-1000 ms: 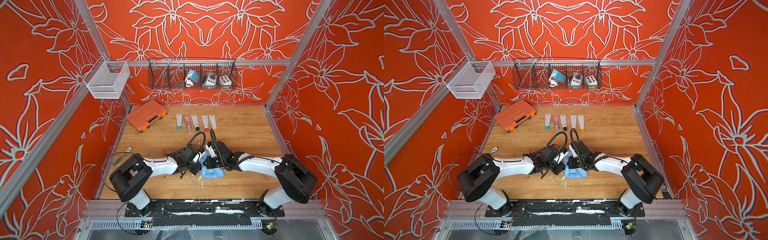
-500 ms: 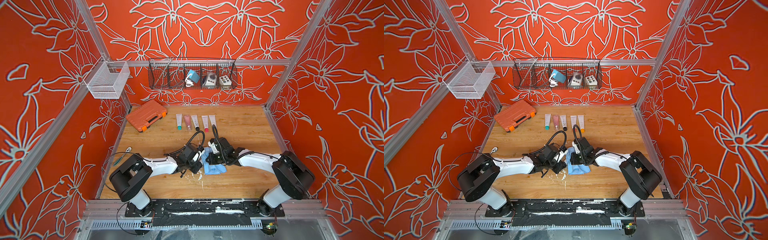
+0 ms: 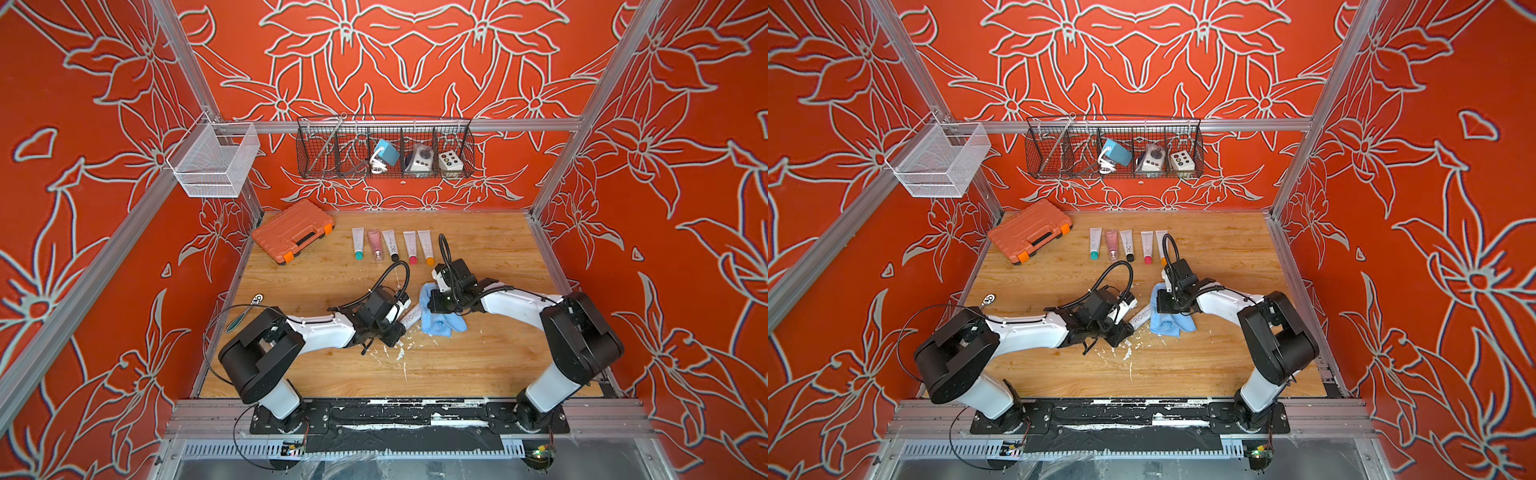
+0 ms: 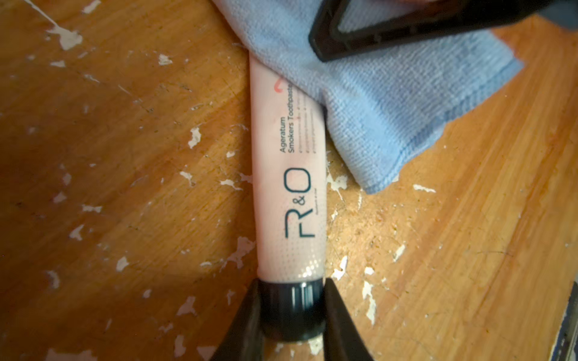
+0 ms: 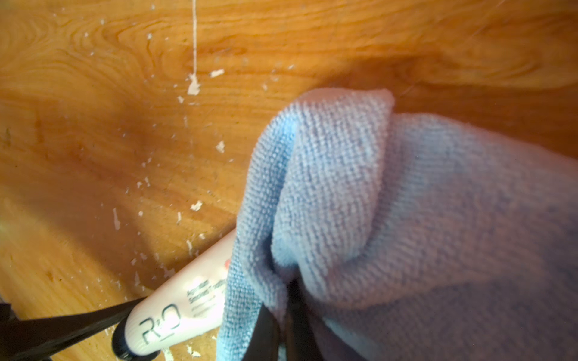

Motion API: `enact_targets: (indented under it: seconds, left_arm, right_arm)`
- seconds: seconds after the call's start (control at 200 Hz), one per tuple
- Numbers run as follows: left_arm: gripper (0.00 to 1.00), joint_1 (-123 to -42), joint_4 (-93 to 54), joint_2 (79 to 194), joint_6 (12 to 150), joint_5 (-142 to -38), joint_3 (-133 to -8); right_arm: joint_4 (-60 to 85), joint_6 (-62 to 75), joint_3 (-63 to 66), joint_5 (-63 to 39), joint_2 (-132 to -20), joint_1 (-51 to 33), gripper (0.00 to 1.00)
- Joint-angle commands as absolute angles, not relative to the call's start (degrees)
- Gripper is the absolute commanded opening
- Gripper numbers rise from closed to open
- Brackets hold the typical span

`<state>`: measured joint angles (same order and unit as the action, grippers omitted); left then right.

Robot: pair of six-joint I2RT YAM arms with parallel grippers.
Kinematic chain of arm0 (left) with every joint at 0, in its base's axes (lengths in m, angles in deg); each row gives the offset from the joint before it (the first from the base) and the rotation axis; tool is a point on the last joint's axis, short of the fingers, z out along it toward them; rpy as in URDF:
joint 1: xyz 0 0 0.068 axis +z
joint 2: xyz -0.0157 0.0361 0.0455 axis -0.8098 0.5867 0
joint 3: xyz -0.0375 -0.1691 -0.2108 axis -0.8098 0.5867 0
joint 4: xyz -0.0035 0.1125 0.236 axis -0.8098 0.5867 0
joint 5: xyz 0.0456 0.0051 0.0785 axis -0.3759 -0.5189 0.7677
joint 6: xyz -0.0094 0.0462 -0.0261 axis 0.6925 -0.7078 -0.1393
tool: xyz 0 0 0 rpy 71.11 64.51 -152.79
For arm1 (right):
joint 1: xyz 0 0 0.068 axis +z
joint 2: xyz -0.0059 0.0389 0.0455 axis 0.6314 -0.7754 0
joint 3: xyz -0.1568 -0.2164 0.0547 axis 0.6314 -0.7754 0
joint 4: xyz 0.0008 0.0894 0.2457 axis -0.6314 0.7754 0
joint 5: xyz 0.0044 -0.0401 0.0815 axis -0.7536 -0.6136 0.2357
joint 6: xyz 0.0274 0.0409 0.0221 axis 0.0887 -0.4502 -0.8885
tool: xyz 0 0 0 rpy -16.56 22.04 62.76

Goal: Wipe the surface of the toothpaste tube
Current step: Wipe the dirt from the toothpaste tube.

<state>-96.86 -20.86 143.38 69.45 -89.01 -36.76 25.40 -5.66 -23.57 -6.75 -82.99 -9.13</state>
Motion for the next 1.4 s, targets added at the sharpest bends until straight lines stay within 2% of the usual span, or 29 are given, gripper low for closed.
enact_targets:
  seconds: [0.0,0.345,0.736,1.396]
  left_arm:
    - [0.13,-96.88,-22.04,142.09,68.64,-91.14,-36.72]
    - [0.13,-96.88,-22.04,142.29,68.55,-90.40,-36.98]
    - [0.13,-96.95,-21.87,142.55,68.58,-89.96,-37.24]
    - [0.12,-96.91,-21.69,142.59,68.55,-89.89,-37.42]
  right_arm:
    - [28.64,-2.35,-21.05,-9.40,-84.90,-11.10,0.00]
    - [27.68,0.54,-21.33,-9.25,-85.00,-13.86,0.00]
    - [27.22,0.83,-21.98,-2.93,-84.65,-13.15,0.00]
    - [31.68,0.72,-22.02,-2.04,-82.25,-1.75,0.00]
